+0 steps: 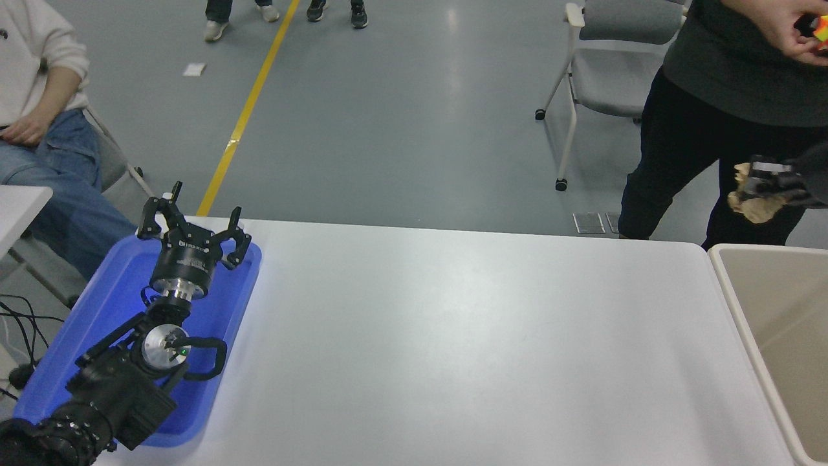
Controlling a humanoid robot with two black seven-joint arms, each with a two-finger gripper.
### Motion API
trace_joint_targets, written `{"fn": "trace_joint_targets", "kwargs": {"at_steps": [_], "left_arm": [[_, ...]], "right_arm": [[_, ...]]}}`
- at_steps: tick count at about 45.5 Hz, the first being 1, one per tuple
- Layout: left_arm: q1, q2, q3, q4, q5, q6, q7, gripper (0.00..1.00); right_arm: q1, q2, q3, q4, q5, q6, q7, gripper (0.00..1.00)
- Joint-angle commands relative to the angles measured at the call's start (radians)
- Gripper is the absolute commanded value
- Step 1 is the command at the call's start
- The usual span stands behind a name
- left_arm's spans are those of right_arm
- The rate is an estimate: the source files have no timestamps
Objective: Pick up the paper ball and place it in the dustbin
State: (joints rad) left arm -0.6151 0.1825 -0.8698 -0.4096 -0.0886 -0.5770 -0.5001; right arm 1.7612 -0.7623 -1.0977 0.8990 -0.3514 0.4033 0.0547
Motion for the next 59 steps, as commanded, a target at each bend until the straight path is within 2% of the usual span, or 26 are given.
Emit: {"fn": "trace_joint_targets", "kwargs": {"at_steps": [1,7,16,23,32,46,59], "left_arm": [[0.000,0.000,0.000,0.000,0.001,0.000,0.000,1.00],[0.000,0.000,0.000,0.000,0.000,0.000,0.000,1.00],[0.000,0.000,0.000,0.000,0.000,0.000,0.000,1.00],[0.000,0.000,0.000,0.000,0.000,0.000,0.000,1.00],[0.000,0.000,0.000,0.000,0.000,0.000,0.000,1.00],[0.000,0.000,0.000,0.000,0.000,0.000,0.000,1.00],[0.000,0.000,0.000,0.000,0.001,0.000,0.000,1.00]], "right_arm": [[-0.328,-0.074,0.202,-0.297,0.002,-0.056,-0.003,0.00],[-0.474,-0.083,0.300,-0.377,0.011,-0.145,-0.003,0.00],[-0.703,-0.066,0.383,-0.508,0.097,-0.288,-0.004,0.00],[-0.844,-0.005,0.444,-0.607,0.163,-0.363,-0.004,0.00],[-0.996,0.099,0.554,-0.733,0.170,-0.471,-0.004,0.00],[-1.148,0.244,0.625,-0.838,0.204,-0.551,-0.003,0.00],[-1.183,0.278,0.625,-0.845,0.235,-0.557,-0.003,0.00]]}}
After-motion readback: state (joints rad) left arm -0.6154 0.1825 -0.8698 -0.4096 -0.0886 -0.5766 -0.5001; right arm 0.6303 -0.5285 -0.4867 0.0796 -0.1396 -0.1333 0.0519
